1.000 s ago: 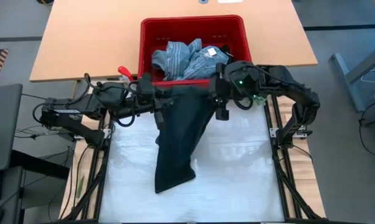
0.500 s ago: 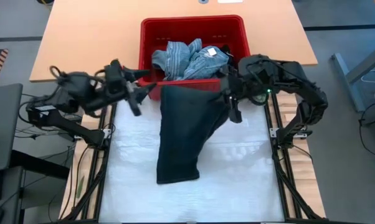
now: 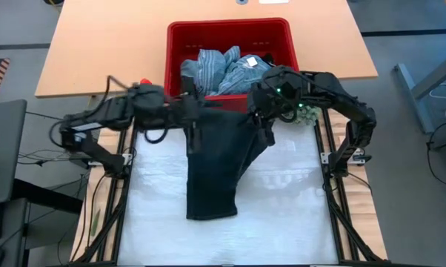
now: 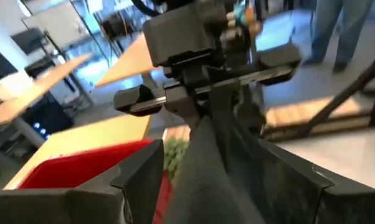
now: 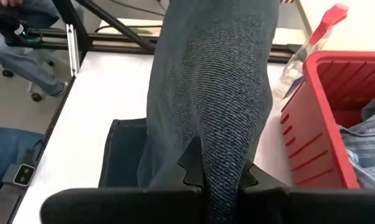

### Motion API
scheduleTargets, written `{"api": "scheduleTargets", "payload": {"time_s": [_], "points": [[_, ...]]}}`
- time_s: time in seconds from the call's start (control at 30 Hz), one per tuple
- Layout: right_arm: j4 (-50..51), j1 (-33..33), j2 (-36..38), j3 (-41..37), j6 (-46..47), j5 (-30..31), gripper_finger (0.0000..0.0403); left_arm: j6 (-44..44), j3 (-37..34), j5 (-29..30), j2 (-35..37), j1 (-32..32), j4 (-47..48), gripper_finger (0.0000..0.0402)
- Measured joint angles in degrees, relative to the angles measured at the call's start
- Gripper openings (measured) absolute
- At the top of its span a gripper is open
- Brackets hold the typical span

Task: Fold Laundry from Bin
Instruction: Fold the dark blue pants

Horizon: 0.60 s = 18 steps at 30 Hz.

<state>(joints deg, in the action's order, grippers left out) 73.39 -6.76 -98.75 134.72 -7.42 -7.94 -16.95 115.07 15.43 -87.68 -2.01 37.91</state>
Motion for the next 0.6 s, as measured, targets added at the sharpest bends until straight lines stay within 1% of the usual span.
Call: {"api": "scheduleTargets", "payload": {"time_s": [0.17, 0.2, 0.23, 0.33, 0.5, 0.6], "points": [[0.4, 0.0, 0.1, 0.0, 0.5, 0.0, 0.0037, -0.3, 15.9, -1.1, -9.5, 2.3, 15.0, 0.0235], [0.4, 0.0, 0.1, 0.0, 0.6, 0.0, 0.0037, 0.3, 18.8, -2.1, -11.2, 3.0, 18.2, 0.0235], [0.4, 0.0, 0.1, 0.0, 0.7, 0.0, 0.0037, 1.1, 20.1, -3.3, -12.8, 3.7, 20.4, 0.0235], [0.6, 0.0, 0.1, 0.0, 0.8, 0.0, 0.0037, 1.8, 17.1, -6.6, -13.0, 5.6, 20.9, 0.0235], [1.4, -0.1, 0.1, 0.0, 0.3, 0.0, 0.0037, 2.8, 17.2, -7.8, -13.6, 7.6, 24.3, 0.0235], [2.2, 0.0, 0.1, 0.0, -0.1, 0.0, 0.0037, 2.9, 17.3, -10.9, -13.4, 8.3, 25.0, 0.0231]]}}
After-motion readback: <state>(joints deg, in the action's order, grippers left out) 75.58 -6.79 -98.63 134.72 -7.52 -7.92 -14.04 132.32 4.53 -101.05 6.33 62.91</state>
